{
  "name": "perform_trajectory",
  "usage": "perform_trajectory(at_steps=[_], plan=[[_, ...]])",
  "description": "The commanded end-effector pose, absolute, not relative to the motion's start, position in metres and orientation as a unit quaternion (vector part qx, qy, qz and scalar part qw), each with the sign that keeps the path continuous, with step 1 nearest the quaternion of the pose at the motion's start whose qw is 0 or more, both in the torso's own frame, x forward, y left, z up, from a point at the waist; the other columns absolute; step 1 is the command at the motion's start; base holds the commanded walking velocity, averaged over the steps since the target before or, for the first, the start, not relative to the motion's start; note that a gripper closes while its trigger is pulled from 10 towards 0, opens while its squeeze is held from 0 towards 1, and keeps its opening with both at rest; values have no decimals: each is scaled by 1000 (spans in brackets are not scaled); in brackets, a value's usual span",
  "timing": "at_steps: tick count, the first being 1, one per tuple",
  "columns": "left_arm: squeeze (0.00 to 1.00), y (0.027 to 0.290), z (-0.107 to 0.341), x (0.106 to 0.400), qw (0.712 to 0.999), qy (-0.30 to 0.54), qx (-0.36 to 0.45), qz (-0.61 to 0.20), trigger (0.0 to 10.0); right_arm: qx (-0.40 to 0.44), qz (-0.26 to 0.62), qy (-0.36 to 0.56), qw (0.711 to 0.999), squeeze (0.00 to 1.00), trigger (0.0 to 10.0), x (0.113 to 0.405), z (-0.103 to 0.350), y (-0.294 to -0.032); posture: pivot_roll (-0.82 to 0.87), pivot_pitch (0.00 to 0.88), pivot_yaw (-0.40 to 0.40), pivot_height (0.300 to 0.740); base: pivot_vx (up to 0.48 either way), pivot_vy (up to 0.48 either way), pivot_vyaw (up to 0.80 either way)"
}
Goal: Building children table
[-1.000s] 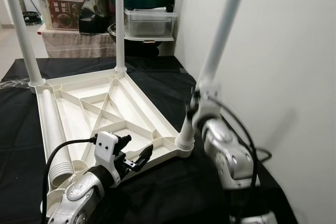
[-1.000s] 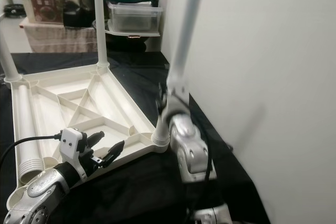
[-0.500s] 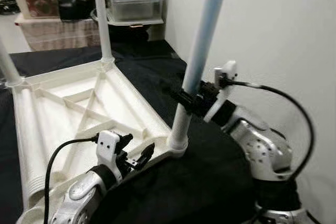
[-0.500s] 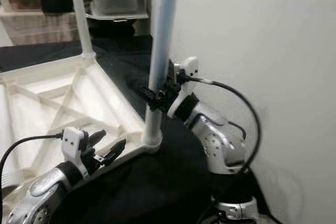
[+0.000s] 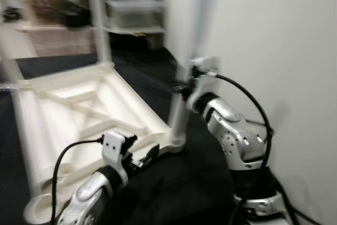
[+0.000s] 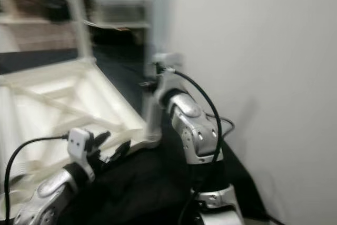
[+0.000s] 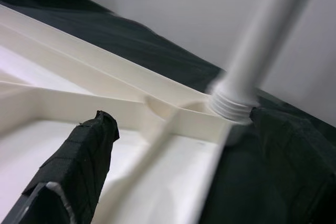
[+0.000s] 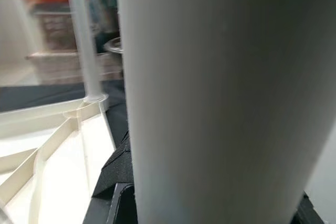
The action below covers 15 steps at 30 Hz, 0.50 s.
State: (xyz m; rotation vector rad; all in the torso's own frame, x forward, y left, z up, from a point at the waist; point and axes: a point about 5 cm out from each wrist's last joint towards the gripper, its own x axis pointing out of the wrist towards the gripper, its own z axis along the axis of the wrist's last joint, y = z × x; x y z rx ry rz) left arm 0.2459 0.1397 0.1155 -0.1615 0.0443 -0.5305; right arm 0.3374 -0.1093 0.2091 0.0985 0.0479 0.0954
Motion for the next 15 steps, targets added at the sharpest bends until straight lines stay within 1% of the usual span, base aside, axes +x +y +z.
perform_trajectory(at_steps=[1, 3, 4, 5, 6, 7, 8, 9, 10, 11, 12, 13, 14, 15], plan=[[0, 138, 114, 246, 961, 27, -75, -266, 10000, 42, 15, 148, 988, 0, 4863, 329, 156, -121, 20, 0, -112, 740, 0, 0, 0], [0, 138, 114, 246, 961, 27, -75, -266, 10000, 48, 32, 144, 988, 0, 4863, 327, 158, -117, 20, 0, -112, 740, 0, 0, 0], [0, 138, 113, 245, 960, 29, -75, -267, 10000, 50, 65, 136, 987, 0, 10000, 325, 163, -110, 16, 0, -107, 740, 0, 0, 0], [0, 138, 113, 245, 960, 29, -76, -268, 10000, 55, 112, 123, 985, 0, 10000, 323, 169, -103, 13, 0, -106, 740, 0, 0, 0], [0, 138, 113, 245, 960, 29, -76, -268, 10000, 55, 112, 123, 985, 0, 10000, 323, 169, -103, 13, 0, -106, 740, 0, 0, 0], [0, 137, 113, 245, 960, 29, -76, -269, 10000, 77, 157, 99, 980, 1000, 10000, 321, 178, -99, 14, 0, -107, 740, 0, 0, 0], [0, 137, 113, 245, 959, 28, -77, -270, 10000, 103, 210, 81, 969, 1000, 10000, 319, 187, -94, 13, 0, -108, 740, 0, 0, 0], [0, 137, 113, 245, 959, 28, -77, -270, 10000, 103, 210, 81, 969, 1000, 10000, 319, 187, -94, 13, 0, -108, 740, 0, 0, 0], [0, 137, 113, 246, 959, 28, -77, -270, 10000, 121, 240, 70, 961, 1000, 10000, 318, 193, -91, 13, 0, -108, 740, 0, 0, 0], [0, 137, 113, 246, 959, 28, -77, -270, 10000, 121, 240, 70, 961, 1000, 10000, 318, 193, -91, 13, 0, -108, 740, 0, 0, 0], [0, 137, 114, 246, 959, 26, -78, -271, 10000, 123, 290, 51, 948, 1000, 10000, 317, 204, -90, 13, 0, -108, 740, 0, 0, 0], [0, 137, 114, 247, 959, 26, -78, -273, 10000, 114, 365, 16, 924, 0, 10000, 312, 217, -93, 12, 0, -109, 740, 0, 0, 0], [0, 136, 114, 247, 958, 25, -79, -274, 10000, 106, 421, -8, 901, 0, 10000, 307, 227, -97, 12, 0, -109, 740, 0, 0, 0], [0, 136, 114, 247, 958, 25, -79, -274, 10000, 106, 421, -8, 901, 0, 10000, 307, 227, -97, 12, 0, -109, 740, 0, 0, 0]])
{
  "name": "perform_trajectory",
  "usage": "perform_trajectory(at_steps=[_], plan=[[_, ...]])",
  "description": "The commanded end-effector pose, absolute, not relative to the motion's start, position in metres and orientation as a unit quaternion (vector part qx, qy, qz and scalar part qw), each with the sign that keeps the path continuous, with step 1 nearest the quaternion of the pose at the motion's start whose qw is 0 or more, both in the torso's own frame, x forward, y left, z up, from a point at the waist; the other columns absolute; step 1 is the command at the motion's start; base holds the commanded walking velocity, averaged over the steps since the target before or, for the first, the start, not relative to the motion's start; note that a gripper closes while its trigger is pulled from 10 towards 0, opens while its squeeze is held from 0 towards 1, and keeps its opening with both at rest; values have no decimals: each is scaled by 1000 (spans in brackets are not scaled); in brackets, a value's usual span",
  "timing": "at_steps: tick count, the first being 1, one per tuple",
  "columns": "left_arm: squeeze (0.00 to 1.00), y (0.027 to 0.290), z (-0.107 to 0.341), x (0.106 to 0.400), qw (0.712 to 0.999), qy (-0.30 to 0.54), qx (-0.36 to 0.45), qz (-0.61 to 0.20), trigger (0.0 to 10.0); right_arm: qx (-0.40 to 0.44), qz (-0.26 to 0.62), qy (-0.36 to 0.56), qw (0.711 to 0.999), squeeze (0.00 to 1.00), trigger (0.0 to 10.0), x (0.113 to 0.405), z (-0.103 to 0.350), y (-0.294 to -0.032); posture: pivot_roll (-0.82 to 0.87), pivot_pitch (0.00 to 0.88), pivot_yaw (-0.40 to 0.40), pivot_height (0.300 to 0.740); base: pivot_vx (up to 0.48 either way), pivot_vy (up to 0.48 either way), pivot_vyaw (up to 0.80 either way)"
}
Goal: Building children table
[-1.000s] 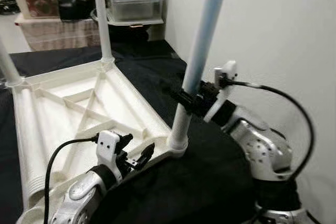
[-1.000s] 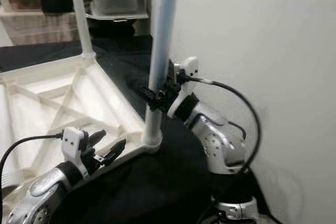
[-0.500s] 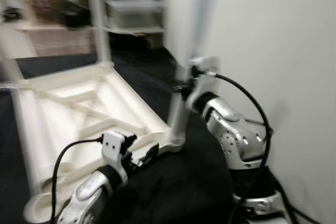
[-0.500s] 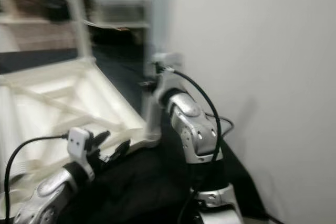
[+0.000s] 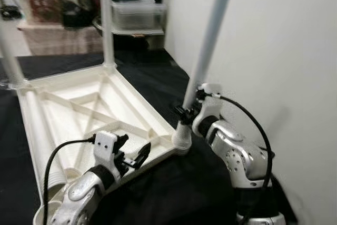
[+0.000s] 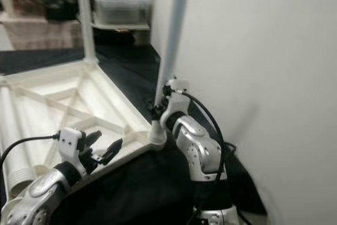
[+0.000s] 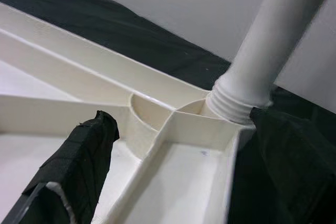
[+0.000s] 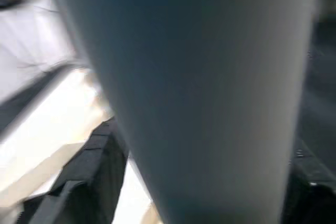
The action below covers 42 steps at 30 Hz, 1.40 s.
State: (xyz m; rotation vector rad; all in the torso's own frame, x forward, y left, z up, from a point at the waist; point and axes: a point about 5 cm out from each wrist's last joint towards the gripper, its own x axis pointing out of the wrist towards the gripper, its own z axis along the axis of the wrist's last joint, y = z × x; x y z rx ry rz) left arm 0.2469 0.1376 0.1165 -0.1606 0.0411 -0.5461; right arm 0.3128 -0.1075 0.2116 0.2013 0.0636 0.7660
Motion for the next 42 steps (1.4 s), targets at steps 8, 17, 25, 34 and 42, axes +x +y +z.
perform_trajectory(at_steps=[8, 17, 25, 34, 42], plan=[[0, 137, 115, 247, 957, 24, -77, -277, 10000, 96, 611, -60, 784, 0, 0, 272, 235, -104, 30, 0, -120, 740, 0, 0, 0], [0, 138, 115, 246, 957, 25, -75, -279, 10000, 29, 409, 96, 907, 0, 0, 306, 177, -90, 25, 0, -106, 740, 0, 0, 0], [0, 137, 116, 248, 956, 25, -73, -283, 10000, -24, 187, 130, 973, 0, 0, 324, 156, -106, 20, 0, -99, 740, 0, 0, 0], [0, 136, 115, 248, 955, 25, -74, -287, 10000, 68, 254, 44, 964, 188, 10000, 308, 186, -89, 11, 0, -97, 740, 0, 0, 0], [0, 135, 115, 249, 954, 24, -77, -289, 10000, 83, 530, -62, 842, 0, 10000, 288, 232, -95, 18, 0, -103, 740, 0, 0, 0]])
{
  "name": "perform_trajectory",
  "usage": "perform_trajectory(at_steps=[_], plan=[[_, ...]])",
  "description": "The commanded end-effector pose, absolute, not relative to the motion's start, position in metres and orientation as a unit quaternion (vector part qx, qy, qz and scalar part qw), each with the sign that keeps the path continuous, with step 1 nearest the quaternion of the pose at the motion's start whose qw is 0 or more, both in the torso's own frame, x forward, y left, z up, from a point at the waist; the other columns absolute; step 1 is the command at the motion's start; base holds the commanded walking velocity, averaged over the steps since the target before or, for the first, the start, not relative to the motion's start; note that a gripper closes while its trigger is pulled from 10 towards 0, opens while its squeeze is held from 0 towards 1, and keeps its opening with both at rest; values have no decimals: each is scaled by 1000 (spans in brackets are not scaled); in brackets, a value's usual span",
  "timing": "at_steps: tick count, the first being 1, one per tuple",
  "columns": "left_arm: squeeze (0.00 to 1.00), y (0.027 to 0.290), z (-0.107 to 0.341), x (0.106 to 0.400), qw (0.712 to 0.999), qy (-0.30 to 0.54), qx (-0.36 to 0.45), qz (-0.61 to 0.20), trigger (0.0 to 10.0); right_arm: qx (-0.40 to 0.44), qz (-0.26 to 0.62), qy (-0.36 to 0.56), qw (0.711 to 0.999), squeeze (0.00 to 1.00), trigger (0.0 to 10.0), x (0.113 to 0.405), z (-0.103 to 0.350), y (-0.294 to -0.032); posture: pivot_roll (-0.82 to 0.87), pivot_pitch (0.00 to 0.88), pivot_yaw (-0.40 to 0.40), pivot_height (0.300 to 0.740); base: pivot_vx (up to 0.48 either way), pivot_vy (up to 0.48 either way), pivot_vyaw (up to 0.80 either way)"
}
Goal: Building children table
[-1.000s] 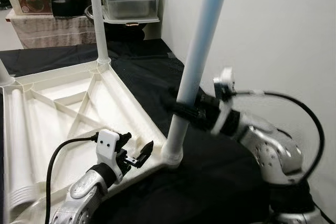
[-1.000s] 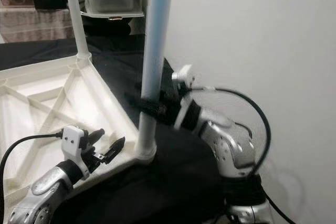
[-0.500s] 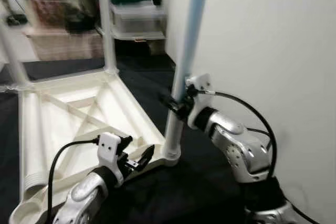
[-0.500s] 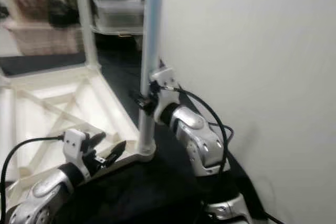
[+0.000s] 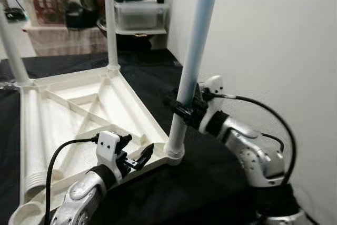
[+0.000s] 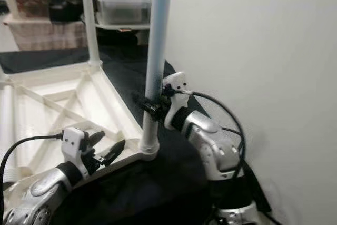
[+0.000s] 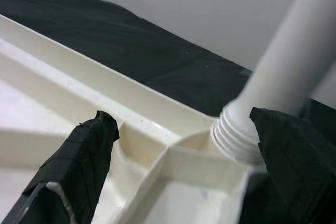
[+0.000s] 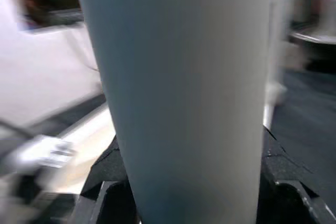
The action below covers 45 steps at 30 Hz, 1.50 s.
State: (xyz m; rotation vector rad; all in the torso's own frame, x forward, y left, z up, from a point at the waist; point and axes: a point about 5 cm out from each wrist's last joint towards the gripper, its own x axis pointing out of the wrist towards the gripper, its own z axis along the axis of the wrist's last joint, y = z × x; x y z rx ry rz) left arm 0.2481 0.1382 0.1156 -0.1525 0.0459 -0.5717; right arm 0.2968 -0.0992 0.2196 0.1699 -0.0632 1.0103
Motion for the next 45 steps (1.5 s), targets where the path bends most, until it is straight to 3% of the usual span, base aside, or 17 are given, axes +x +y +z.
perform_trajectory(at_steps=[1, 6, 7, 8, 9, 12, 14, 18, 26, 27, 28, 34, 35, 36, 37, 40, 45], plan=[[0, 135, 115, 249, 954, 24, -77, -289, 10000, 83, 530, -62, 842, 0, 10000, 288, 232, -95, 18, 0, -103, 740, 0, 0, 0], [0, 135, 116, 248, 954, 24, -76, -288, 10000, 69, 622, -78, 776, 0, 10000, 268, 229, -91, 25, 0, -107, 740, 0, 0, 0], [0, 136, 116, 248, 954, 24, -76, -288, 10000, 72, 631, -72, 769, 0, 4902, 266, 226, -89, 25, 0, -107, 740, 0, 0, 0], [0, 136, 116, 248, 954, 24, -76, -288, 10000, 72, 631, -72, 769, 0, 4902, 266, 226, -89, 25, 0, -107, 740, 0, 0, 0], [0, 136, 116, 248, 954, 25, -75, -288, 10000, 77, 631, -62, 770, 0, 0, 266, 221, -87, 34, 0, -109, 740, 0, 0, 0], [0, 136, 116, 247, 954, 25, -75, -288, 10000, 75, 622, -47, 778, 0, 0, 270, 214, -87, 34, 0, -109, 740, 0, 0, 0], [0, 137, 116, 247, 954, 26, -75, -288, 10000, 54, 457, 48, 887, 0, 0, 311, 189, -91, 31, 0, -105, 740, 0, 0, 0], [0, 137, 116, 247, 954, 26, -74, -288, 10000, 48, 146, 133, 979, 0, 0, 346, 160, -122, 28, 0, -105, 740, 0, 0, 0], [0, 136, 116, 246, 954, 26, -77, -288, 10000, 52, 20, 136, 989, 0, 0, 326, 147, -118, 26, 0, -102, 740, 0, 0, 0], [0, 136, 115, 246, 954, 27, -77, -288, 10000, 66, 68, 117, 989, 0, 7608, 323, 155, -104, 24, 0, -100, 740, 0, 0, 0], [0, 136, 115, 246, 954, 27, -77, -289, 10000, 77, 112, 99, 986, 0, 10000, 323, 162, -99, 23, 0, -99, 740, 0, 0, 0], [0, 136, 116, 246, 954, 27, -77, -289, 10000, 92, 164, 70, 980, 0, 10000, 325, 173, -99, 20, 0, -102, 740, 0, 0, 0], [0, 136, 116, 247, 954, 27, -77, -289, 10000, 102, 191, 55, 975, 1000, 10000, 329, 181, -105, 20, 0, -102, 740, 0, 0, 0], [0, 136, 116, 247, 954, 27, -77, -289, 10000, 102, 191, 55, 975, 1000, 10000, 329, 181, -105, 20, 0, -102, 740, 0, 0, 0], [0, 136, 116, 247, 954, 26, -78, -290, 10000, 115, 276, 18, 954, 0, 10000, 329, 200, -109, 20, 0, -103, 740, 0, 0, 0], [0, 135, 116, 247, 953, 26, -79, -290, 10000, 122, 330, -8, 936, 0, 10000, 328, 215, -110, 19, 0, -103, 740, 0, 0, 0], [0, 135, 115, 247, 952, 26, -79, -293, 10000, 165, 579, -58, 797, 0, 10000, 282, 238, -107, 27, 0, -109, 740, 0, 0, 0]])
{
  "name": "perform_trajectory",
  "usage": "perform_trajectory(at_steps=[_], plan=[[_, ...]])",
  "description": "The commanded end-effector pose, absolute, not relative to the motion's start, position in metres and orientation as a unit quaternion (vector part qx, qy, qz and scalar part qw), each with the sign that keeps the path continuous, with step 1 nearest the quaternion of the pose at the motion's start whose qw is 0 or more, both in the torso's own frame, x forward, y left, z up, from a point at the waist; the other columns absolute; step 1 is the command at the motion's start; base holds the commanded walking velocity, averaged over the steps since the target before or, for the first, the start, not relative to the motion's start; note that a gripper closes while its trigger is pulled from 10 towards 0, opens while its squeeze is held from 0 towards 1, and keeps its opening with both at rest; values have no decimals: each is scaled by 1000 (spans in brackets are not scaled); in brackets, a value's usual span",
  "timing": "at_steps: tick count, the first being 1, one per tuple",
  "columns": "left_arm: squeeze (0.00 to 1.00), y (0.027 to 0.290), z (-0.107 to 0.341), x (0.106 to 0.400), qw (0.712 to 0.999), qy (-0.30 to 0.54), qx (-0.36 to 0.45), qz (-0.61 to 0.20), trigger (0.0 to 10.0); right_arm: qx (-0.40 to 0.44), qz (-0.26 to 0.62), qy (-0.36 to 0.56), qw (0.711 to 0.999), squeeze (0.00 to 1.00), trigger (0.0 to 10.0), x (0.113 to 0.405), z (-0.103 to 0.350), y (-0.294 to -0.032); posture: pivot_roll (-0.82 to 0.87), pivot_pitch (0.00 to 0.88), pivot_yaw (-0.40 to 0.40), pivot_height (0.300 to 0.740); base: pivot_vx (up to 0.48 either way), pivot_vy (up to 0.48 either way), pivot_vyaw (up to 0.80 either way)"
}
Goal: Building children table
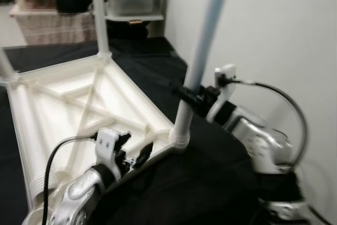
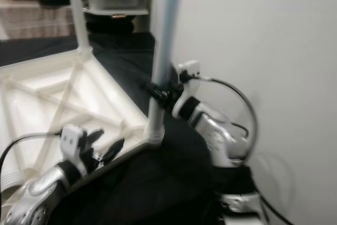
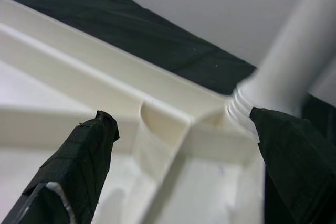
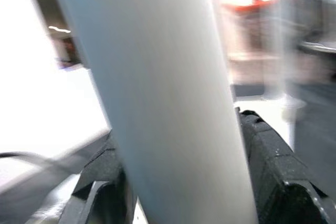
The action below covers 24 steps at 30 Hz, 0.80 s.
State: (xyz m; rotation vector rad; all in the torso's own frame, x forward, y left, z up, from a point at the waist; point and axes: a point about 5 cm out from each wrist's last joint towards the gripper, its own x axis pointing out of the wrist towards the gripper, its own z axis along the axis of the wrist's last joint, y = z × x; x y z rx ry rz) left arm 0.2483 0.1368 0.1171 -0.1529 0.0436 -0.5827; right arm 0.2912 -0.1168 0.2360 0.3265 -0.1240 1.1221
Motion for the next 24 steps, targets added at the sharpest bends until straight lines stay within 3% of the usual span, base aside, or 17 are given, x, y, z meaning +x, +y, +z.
perform_trajectory(at_steps=[1, 2, 3, 4, 5, 7, 8, 9, 10, 12, 13, 14, 15, 17, 19, 20, 24], plan=[[0, 135, 116, 247, 953, 26, -78, -292, 10000, 146, 612, -50, 776, 0, 10000, 270, 229, -102, 30, 0, -112, 740, 0, 0, 0], [0, 136, 116, 247, 953, 26, -77, -290, 10000, 129, 624, -41, 770, 0, 9922, 263, 220, -97, 34, 0, -113, 740, 0, 0, 0], [0, 137, 116, 247, 954, 25, -77, -289, 10000, 122, 629, -33, 767, 0, 4588, 260, 214, -94, 34, 0, -113, 740, 0, 0, 0], [0, 137, 116, 247, 954, 25, -77, -289, 10000, 122, 629, -33, 767, 0, 4588, 260, 214, -94, 34, 0, -113, 740, 0, 0, 0], [0, 137, 116, 246, 954, 26, -77, -289, 10000, 127, 630, -25, 766, 0, 0, 259, 208, -92, 36, 0, -112, 740, 0, 0, 0], [0, 137, 115, 246, 954, 27, -76, -289, 10000, 125, 606, -4, 786, 0, 0, 266, 201, -90, 36, 0, -112, 740, 0, 0, 0], [0, 137, 115, 245, 954, 28, -76, -290, 10000, 81, 496, 58, 863, 0, 0, 292, 180, -89, 36, 0, -112, 740, 0, 0, 0], [0, 137, 115, 245, 954, 28, -76, -290, 10000, 81, 496, 58, 863, 0, 0, 292, 180, -89, 36, 0, -112, 740, 0, 0, 0], [0, 137, 115, 246, 954, 28, -76, -290, 10000, 64, 404, 98, 907, 0, 0, 310, 168, -92, 36, 0, -112, 740, 0, 0, 0], [0, 136, 115, 246, 953, 28, -76, -291, 10000, 55, 351, 124, 927, 0, 0, 320, 161, -96, 36, 0, -112, 740, 0, 0, 0], [0, 136, 116, 247, 953, 27, -76, -292, 10000, 31, 206, 154, 966, 0, 0, 336, 148, -115, 24, 0, -102, 740, 0, 0, 0], [0, 136, 116, 248, 953, 27, -76, -292, 10000, 12, 109, 170, 979, 0, 0, 343, 140, -129, 22, 0, -100, 740, 0, 0, 0], [0, 136, 116, 248, 953, 27, -76, -292, 10000, 12, 109, 170, 979, 0, 0, 343, 140, -129, 22, 0, -100, 740, 0, 0, 0], [0, 134, 116, 249, 952, 26, -76, -295, 10000, -9, -1, 188, 982, 0, 0, 339, 130, -149, 20, 0, -100, 740, 0, 0, 0], [0, 133, 116, 249, 952, 25, -76, -297, 10000, 2, 13, 185, 983, 0, 157, 328, 131, -143, 21, 0, -100, 740, 0, 0, 0], [0, 133, 116, 249, 951, 25, -77, -297, 10000, 13, 45, 174, 984, 0, 10000, 325, 135, -133, 21, 0, -100, 740, 0, 0, 0], [0, 134, 115, 248, 951, 28, -77, -297, 10000, 67, 163, 106, 979, 0, 10000, 319, 157, -106, 11, 0, -96, 740, 0, 0, 0]])
